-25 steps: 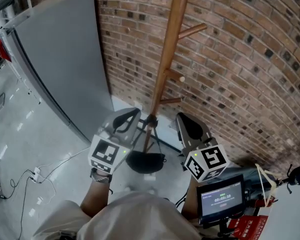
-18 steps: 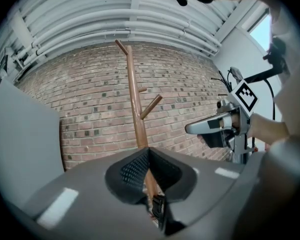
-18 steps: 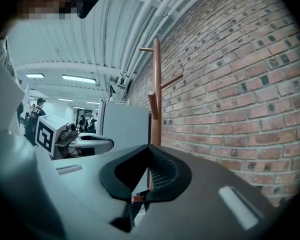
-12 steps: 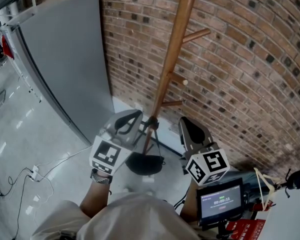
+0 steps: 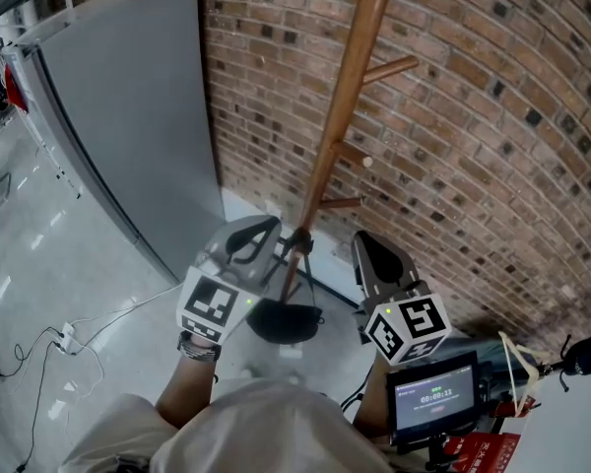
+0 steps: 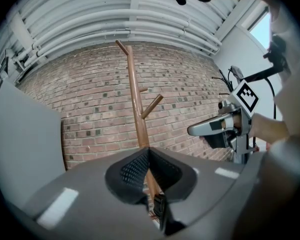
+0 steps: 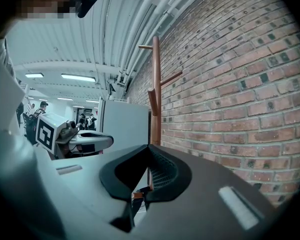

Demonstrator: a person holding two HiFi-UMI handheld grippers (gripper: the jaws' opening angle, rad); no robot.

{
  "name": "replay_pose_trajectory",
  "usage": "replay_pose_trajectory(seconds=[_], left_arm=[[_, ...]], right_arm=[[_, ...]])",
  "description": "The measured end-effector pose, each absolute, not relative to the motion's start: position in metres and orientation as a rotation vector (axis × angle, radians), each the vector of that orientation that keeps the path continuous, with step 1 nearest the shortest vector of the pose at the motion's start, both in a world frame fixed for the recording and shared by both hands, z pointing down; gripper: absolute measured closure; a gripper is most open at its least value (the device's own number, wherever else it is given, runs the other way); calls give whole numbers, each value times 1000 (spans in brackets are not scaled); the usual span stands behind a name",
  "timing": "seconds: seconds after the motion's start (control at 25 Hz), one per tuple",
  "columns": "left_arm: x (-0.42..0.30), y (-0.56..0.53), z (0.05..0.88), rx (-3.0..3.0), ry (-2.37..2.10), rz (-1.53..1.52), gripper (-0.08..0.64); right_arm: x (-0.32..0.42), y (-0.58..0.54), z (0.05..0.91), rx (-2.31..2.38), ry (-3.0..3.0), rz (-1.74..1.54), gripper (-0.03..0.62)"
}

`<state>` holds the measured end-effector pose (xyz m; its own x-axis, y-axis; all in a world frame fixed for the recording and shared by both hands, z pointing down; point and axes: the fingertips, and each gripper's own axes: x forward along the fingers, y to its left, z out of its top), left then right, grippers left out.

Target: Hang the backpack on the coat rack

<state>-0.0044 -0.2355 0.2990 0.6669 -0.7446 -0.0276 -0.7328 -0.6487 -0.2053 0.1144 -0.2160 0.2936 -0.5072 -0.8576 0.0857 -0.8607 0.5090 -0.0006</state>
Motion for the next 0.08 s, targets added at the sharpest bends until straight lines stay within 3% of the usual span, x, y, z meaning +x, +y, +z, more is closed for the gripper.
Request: replay_pose_trajectory(seconds=[0.08], left_arm=[[-5,-235,300,-2685,1203,-82,559]], right_arm=[[113,-216,295,1513,-2663,70,592]])
